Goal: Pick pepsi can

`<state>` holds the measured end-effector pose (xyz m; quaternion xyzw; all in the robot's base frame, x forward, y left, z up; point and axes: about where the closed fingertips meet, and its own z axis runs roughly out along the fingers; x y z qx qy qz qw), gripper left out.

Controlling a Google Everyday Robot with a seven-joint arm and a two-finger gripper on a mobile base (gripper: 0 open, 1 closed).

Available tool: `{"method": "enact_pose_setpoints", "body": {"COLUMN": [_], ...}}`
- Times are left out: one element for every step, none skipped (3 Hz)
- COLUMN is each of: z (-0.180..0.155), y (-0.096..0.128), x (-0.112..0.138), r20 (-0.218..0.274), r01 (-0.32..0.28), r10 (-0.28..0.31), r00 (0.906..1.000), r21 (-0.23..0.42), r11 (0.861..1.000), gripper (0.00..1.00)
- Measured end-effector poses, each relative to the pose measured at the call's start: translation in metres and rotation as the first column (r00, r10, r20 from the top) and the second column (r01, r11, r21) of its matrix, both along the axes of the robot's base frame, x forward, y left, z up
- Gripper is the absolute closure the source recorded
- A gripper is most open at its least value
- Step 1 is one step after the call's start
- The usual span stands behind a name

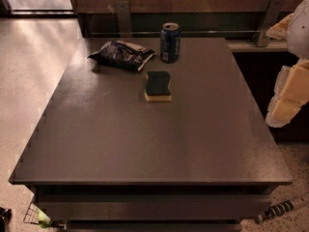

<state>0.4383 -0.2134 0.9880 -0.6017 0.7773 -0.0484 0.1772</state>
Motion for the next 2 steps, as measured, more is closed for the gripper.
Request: {"method": "enact_pose_setpoints", "body": {"z": [0.0, 0.001], "y": [0.0, -0.011], "x": [0.001, 0.037], "r20": [0.002, 0.071], "r01": [0.001, 0.032], "r10": [-0.001, -0.037], "r00": [1.0, 0.9968], "r21": [0.002, 0.06], "r11": [1.0, 0.998], "gripper": [0.0, 0.0]}}
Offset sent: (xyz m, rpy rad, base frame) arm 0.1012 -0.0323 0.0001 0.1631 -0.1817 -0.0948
